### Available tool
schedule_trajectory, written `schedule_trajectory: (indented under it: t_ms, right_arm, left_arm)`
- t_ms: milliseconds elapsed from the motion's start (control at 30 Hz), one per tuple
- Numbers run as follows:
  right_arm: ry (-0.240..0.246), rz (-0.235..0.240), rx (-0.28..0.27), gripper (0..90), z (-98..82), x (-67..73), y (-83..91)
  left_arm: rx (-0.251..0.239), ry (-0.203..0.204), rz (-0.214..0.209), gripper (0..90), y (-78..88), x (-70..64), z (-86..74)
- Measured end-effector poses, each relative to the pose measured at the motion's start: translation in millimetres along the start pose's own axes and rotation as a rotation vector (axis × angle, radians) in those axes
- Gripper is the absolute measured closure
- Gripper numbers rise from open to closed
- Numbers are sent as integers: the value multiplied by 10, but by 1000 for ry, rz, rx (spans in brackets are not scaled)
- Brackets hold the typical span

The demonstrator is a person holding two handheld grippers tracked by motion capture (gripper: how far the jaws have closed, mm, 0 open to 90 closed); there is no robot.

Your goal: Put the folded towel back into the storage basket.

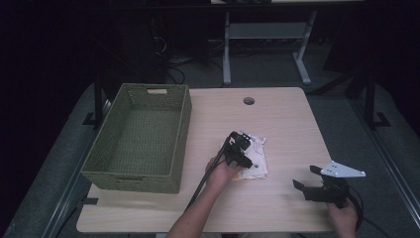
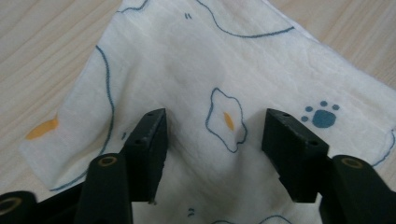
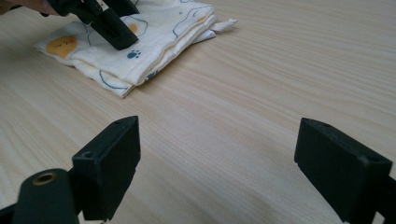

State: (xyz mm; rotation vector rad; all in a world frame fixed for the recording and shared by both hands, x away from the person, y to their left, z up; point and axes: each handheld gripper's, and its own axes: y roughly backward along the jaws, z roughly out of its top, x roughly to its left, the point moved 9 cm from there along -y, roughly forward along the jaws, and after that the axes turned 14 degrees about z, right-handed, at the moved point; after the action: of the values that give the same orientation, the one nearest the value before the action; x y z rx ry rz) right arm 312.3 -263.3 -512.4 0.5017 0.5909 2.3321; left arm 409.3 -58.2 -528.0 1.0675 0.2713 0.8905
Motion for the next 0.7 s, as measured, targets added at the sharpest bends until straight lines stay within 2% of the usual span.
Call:
schedule_trajectory:
  t_ms: [267,467,567,600,700]
  right_arm:
    - [9,1,0,141,3,4,1]
    - [11,-1,1,141,3,1,3]
    - [7,-2,-1,141,3,-1,6]
    - [8,-2,-1,140,3,-1,7]
    - [12,-3,1,141,0,-2,9]
  left_arm:
    - [-32,8,-9,582,28,42,-41]
    - [-19,18,-17,715,37,79,-56]
    - [-16,22,-29,769,46,85,-69]
    - [-14,36,-45,783,54,85,-82]
    - [0,42,-85,800,71,101,-109]
